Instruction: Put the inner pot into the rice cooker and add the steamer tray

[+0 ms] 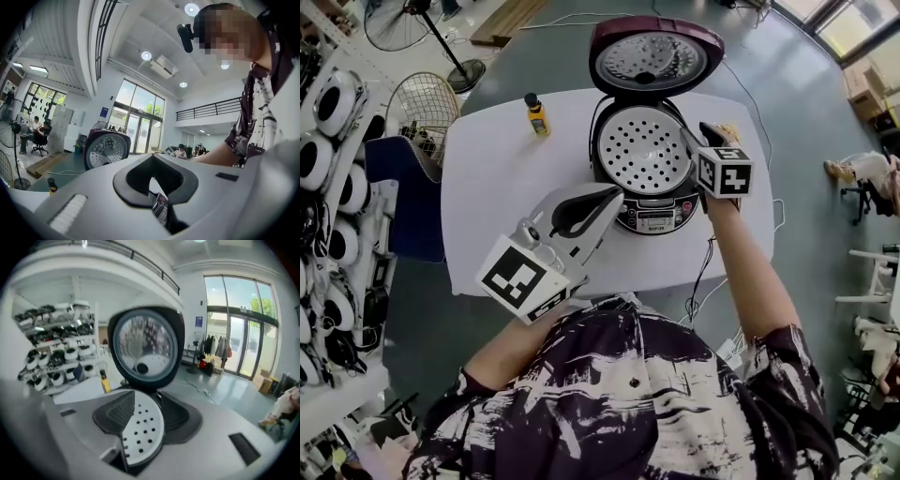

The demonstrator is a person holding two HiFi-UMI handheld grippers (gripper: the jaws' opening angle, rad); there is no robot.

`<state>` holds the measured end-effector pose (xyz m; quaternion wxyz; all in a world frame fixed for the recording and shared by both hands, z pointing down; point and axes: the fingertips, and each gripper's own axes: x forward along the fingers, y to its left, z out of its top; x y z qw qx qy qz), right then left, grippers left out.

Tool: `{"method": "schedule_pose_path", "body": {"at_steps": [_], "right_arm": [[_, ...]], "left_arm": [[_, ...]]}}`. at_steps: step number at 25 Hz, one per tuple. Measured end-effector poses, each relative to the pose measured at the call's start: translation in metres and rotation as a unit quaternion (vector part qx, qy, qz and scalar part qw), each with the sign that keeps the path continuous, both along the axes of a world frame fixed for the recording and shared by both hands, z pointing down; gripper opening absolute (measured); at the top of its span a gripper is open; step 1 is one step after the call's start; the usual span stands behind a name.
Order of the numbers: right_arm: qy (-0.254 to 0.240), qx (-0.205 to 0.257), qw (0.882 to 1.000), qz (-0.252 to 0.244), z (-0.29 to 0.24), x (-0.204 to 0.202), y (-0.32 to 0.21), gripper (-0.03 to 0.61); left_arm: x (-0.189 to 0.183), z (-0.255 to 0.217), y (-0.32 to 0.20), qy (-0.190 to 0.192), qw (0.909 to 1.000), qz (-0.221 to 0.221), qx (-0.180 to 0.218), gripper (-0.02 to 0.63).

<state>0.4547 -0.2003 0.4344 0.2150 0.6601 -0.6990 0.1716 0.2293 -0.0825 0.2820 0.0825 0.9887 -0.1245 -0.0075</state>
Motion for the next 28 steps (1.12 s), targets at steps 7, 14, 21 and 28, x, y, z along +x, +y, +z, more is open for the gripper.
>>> {"method": "schedule_pose_path", "body": {"at_steps": [7, 14, 21, 28], "right_arm": [[-0.138, 0.273, 0.945, -0.114, -0.182, -0.070, 0.089, 0.016], [-0.092, 0.281, 0.947, -0.129, -0.177, -0.084, 0.127, -0.003], [-0.094, 0.270, 0.951, -0.122, -0.169, -0.081, 0.132, -0.003], [-0.094, 0.260, 0.954, -0.117, -0.161, -0.078, 0.131, -0.003]], "left_arm": [[0.011, -0.004, -0.010, -0.006, 1.0000, -0.006, 0.005, 0.005], [0.023, -0.005, -0.010, -0.013, 0.9998, -0.010, 0.012, 0.005], [0.030, -0.007, -0.002, -0.014, 0.9998, -0.011, 0.009, 0.005], [0.030, -0.006, -0.001, -0.016, 0.9997, -0.016, 0.009, 0.005]]}}
